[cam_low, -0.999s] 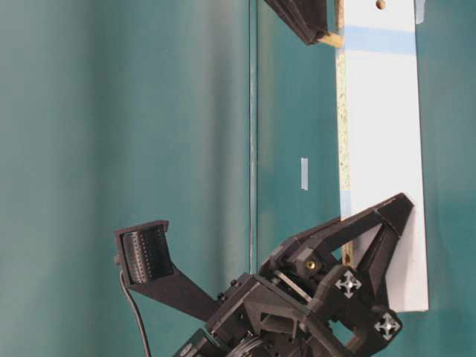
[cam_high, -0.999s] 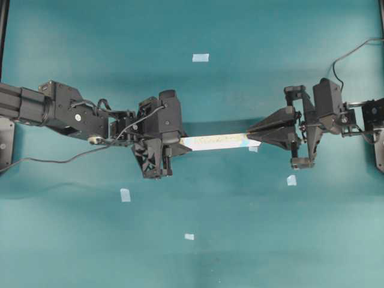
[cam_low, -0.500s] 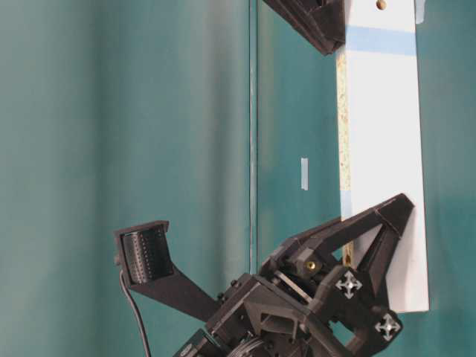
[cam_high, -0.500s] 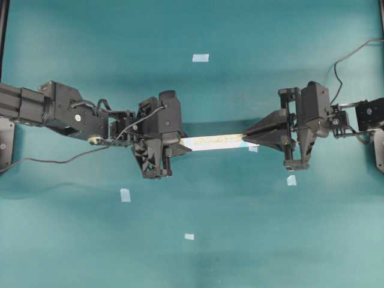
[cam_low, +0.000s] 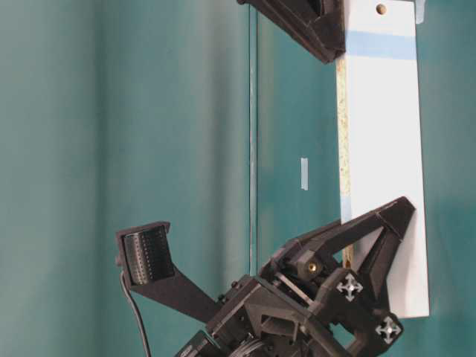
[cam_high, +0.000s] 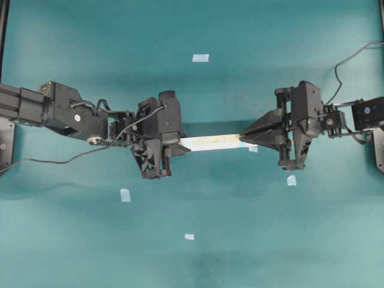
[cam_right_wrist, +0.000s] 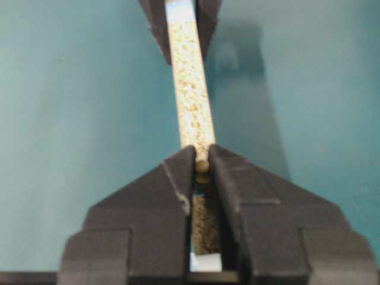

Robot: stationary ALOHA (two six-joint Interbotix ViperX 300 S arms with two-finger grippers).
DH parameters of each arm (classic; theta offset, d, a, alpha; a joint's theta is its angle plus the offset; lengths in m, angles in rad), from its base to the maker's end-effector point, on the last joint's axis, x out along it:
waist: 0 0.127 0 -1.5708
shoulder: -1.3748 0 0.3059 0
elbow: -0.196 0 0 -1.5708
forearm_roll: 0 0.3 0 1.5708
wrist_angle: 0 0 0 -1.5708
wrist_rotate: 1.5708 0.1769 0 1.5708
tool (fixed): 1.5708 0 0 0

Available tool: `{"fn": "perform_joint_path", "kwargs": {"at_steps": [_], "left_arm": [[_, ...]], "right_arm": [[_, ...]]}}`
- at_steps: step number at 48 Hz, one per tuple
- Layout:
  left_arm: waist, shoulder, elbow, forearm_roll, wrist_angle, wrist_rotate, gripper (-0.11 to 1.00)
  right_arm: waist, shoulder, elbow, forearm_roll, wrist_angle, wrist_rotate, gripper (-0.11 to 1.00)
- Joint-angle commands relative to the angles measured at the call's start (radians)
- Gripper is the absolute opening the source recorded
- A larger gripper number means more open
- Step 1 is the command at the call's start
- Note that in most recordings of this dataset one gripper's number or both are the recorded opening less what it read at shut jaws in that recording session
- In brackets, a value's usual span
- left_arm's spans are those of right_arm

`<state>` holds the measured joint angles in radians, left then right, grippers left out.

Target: Move the wooden board into place and insert the rod into its hole.

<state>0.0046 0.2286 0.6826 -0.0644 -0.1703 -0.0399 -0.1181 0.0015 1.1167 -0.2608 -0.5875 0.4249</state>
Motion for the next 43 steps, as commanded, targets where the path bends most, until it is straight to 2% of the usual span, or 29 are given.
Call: {"fn": "perform_joint_path", "kwargs": {"at_steps": [1, 13, 25, 34, 43], "left_arm": [[-0.006, -0.017, -0.014, -0.002, -0.008, -0.008, 0.21], [-0.006, -0.017, -0.014, -0.002, -0.008, -0.008, 0.21], [-0.011, -0.017, -0.017, -0.002, -0.006, -0.008, 0.21], [-0.015, -0.017, -0.017, -0.002, -0.006, -0.008, 0.21], [-0.017, -0.017, -0.017, -0.002, -0.006, -0.008, 0.21]], "right_arm": [[0.021, 0.003, -0.028, -0.003, 0.051, 0.003, 0.09], [0.025, -0.026, -0.021, -0.005, 0.072, 0.003, 0.11], [0.025, -0.069, -0.02, -0.003, 0.08, -0.003, 0.68], [0.025, -0.124, -0.029, -0.003, 0.114, -0.003, 0.71], [0.025, -0.221, -0.057, -0.006, 0.206, -0.011, 0.71]]}}
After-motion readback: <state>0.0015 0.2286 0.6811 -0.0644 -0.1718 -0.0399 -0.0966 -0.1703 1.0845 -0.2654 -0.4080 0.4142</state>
